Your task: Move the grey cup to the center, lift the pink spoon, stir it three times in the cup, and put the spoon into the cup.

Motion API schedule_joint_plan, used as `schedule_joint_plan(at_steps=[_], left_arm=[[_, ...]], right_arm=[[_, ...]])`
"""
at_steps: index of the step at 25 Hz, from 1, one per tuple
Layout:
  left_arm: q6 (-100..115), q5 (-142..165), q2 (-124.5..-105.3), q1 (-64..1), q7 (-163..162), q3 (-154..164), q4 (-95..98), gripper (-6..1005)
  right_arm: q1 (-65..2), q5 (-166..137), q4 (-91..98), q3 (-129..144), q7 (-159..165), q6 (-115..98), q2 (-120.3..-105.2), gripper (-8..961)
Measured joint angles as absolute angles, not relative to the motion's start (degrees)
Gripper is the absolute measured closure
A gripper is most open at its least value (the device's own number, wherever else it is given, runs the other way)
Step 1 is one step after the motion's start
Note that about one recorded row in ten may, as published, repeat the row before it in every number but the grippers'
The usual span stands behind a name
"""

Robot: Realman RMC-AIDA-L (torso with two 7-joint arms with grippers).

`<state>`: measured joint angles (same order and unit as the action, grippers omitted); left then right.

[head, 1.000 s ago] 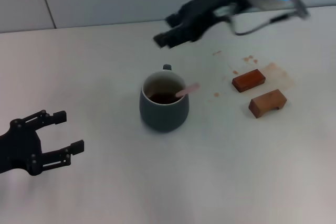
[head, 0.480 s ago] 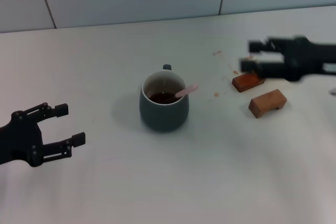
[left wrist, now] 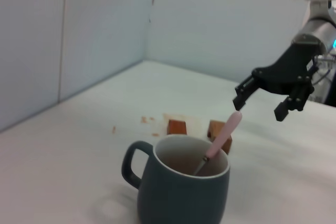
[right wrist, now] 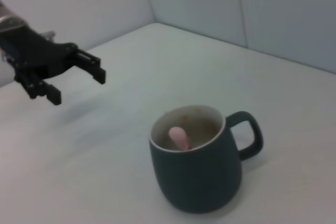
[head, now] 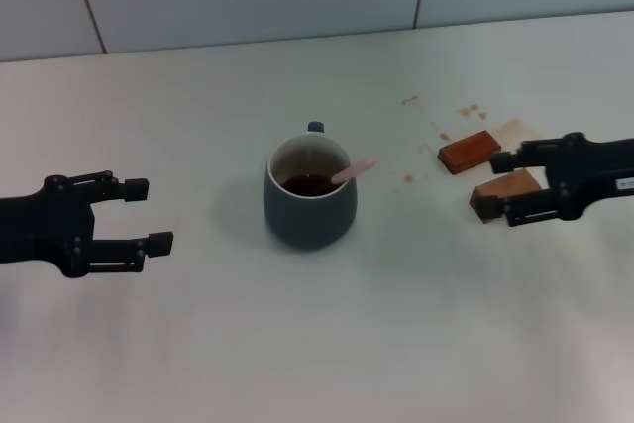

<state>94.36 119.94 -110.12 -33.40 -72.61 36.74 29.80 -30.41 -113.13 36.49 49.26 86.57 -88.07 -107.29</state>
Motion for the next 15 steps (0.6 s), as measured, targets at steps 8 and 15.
schedule_joint_plan(at_steps=[8,15], left_arm=[[95.16,122.22,-109.95,-35.17,-74.94,36.63,30.5,152],[95.16,122.03,-109.85,-34.81,-74.91,36.21,30.9,152]], right_arm=[[-30.91,-113.68,36.99,49.28,83.86,-87.75,-108.84,151],[-30.65,-113.5,37.5,49.16,83.38,-87.73,-109.21,151]])
